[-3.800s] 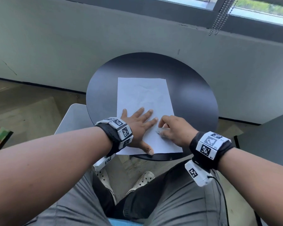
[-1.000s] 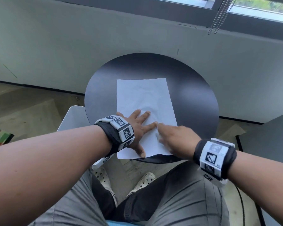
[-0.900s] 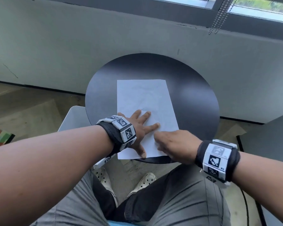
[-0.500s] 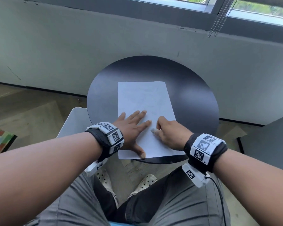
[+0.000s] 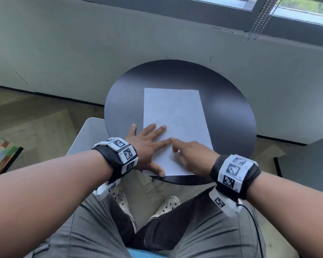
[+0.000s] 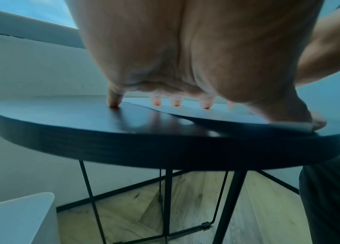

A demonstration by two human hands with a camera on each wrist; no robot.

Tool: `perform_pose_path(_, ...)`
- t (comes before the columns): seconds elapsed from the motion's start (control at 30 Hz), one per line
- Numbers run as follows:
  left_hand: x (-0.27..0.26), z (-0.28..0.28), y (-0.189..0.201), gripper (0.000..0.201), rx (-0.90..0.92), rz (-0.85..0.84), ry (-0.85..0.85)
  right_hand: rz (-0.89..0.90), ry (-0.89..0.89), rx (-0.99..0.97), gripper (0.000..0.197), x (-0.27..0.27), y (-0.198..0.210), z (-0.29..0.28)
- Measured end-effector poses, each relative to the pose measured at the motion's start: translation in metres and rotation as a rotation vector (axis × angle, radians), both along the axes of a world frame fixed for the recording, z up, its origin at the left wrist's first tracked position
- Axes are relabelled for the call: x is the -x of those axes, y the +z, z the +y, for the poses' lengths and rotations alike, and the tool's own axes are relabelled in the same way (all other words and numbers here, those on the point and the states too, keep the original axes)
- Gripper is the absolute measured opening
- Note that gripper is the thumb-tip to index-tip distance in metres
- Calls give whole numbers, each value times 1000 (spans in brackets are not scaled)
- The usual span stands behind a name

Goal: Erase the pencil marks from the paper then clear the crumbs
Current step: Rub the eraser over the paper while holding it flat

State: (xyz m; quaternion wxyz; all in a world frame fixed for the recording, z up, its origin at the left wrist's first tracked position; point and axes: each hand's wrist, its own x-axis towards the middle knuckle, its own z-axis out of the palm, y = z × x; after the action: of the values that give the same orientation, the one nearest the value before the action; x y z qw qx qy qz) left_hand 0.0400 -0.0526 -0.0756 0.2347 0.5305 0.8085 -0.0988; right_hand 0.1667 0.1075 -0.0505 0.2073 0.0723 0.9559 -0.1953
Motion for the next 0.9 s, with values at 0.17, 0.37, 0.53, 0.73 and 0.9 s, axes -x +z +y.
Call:
perform_pose_path(0.17,3,3,0,118,11,22,-3,62,-177,-4,16,10,2,16)
perform_pose_path(0.37,2,8,3,120,35,19,10,18,-62,10,17,2,-3,5)
perform_pose_path(0.53,2,9,1,122,39,31,20,91,-232,1,15,8,-3,15)
perform_pose_path(0.73,1,8,-3,122,24,29,13,49,-91,27,11,3,-8,1)
perform_pose_path(0.9,2,8,-2,123,36,22,17,119,-168,5,15,4,-6,0)
